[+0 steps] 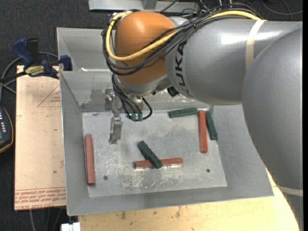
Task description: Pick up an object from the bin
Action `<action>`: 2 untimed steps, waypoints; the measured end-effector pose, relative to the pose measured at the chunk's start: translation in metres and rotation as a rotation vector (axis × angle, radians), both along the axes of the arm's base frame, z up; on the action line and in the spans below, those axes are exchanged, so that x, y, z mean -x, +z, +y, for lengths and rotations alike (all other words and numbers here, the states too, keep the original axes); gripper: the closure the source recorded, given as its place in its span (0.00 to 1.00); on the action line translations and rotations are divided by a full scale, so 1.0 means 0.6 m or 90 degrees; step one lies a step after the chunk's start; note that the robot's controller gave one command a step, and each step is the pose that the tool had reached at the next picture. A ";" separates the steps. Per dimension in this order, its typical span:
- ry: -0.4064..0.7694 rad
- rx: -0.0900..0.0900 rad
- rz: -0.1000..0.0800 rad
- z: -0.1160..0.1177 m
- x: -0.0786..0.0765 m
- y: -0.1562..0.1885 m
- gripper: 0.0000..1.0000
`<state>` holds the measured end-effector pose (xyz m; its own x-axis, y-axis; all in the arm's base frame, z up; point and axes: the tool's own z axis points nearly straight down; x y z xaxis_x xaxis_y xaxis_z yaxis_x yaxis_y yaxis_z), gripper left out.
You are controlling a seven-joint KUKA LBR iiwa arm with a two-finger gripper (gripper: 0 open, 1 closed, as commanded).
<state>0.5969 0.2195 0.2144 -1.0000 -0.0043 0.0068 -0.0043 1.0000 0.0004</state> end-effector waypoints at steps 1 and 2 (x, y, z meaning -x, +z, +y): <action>0.213 0.000 -0.001 -0.088 -0.004 -0.217 0.00; 0.335 -0.001 -0.001 -0.182 0.151 -0.243 0.00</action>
Offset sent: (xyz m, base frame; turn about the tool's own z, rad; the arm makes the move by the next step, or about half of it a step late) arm 0.0036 -0.0514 -0.1268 -0.3370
